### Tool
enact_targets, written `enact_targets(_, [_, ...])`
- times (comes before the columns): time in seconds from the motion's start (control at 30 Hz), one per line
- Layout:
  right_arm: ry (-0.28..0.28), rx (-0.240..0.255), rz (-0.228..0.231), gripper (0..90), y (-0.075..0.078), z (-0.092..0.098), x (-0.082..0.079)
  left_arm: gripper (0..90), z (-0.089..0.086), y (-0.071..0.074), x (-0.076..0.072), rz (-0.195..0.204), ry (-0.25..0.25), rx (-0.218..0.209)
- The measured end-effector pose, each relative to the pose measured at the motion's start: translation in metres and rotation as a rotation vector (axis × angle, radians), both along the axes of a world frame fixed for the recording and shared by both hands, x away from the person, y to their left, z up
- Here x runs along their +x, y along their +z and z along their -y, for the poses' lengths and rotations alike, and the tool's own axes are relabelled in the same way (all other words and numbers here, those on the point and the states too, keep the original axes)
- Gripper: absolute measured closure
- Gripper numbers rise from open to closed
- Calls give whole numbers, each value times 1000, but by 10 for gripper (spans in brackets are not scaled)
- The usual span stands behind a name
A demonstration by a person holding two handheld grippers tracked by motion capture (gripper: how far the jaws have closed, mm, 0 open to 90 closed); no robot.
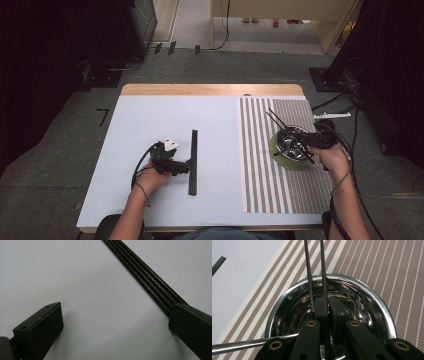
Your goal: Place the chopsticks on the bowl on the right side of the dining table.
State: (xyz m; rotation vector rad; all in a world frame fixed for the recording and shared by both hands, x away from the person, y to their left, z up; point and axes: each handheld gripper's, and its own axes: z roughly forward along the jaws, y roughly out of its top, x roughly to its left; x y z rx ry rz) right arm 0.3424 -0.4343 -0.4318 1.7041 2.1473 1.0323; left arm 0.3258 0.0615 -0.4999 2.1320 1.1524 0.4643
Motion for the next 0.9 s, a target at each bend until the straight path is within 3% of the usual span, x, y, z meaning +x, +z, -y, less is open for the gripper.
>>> enact_targets(0.23, [15, -24, -10, 872, -3, 3, -1, 0, 0, 0, 0, 0, 0, 0])
enact_targets(0.9, [65, -30, -31, 865, -2, 9, -7, 0, 0, 0, 0, 0, 0, 0])
